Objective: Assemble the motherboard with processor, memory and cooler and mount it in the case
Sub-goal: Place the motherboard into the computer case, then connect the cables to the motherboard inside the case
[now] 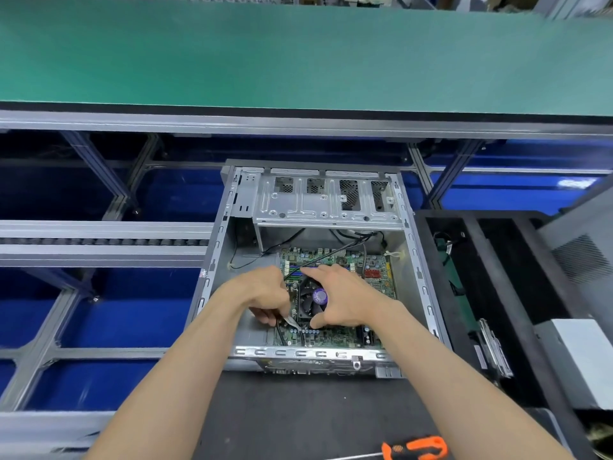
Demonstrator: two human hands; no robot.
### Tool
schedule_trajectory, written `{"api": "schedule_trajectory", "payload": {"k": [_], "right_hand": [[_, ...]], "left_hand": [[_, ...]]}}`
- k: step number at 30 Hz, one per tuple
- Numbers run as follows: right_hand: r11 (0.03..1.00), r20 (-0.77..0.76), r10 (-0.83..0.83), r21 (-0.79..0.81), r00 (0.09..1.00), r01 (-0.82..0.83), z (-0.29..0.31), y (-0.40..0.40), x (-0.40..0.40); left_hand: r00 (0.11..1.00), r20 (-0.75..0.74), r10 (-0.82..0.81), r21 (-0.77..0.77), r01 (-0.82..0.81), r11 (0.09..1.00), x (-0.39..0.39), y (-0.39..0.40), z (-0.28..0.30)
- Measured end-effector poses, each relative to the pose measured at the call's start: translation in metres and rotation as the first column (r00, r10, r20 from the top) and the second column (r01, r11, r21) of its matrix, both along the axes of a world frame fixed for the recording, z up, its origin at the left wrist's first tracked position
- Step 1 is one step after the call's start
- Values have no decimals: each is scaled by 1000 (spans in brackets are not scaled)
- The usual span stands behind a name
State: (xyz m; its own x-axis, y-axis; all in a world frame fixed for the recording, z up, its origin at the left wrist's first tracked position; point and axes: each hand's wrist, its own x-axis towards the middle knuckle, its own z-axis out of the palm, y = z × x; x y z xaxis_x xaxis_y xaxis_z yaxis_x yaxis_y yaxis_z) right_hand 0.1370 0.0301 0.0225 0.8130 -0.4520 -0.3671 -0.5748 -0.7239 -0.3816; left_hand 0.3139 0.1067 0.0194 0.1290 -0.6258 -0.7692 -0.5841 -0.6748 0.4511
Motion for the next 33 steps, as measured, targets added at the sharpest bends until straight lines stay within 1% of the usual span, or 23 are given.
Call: {"api": "schedule_trajectory", "payload": {"k": [4,8,14,19,22,25,28,33], "right_hand": [[1000,3,-17,24,1000,17,0,-1,0],[999,2,-9,32,1000,9,-2,-1,1],[999,9,-12,48,1000,12,-4,0,0],[1000,-6,-14,6,1000,15,-4,3,4],[999,-6,-24,23,1000,24,-5,9,0],[1000,-9,-7,9,1000,7,-8,21,-7],[1000,-1,12,-10,1000,-12,-9,37,-14],[999,18,25,-36,1000,-25,-11,60,-28]], "left_hand": [[996,11,-84,-32,84,996,1,1,0],[988,66,-137,-42,140,989,4,1,1],[991,36,-125,-28,126,992,4,0,5],[990,49,-130,-24,131,991,2,5,6],[992,56,-117,-22,118,993,-1,14,6],[989,55,-136,-27,138,990,-7,27,5],[991,18,-134,-29,134,991,-15,41,4],[987,69,-144,-11,145,989,-30,66,0]]}}
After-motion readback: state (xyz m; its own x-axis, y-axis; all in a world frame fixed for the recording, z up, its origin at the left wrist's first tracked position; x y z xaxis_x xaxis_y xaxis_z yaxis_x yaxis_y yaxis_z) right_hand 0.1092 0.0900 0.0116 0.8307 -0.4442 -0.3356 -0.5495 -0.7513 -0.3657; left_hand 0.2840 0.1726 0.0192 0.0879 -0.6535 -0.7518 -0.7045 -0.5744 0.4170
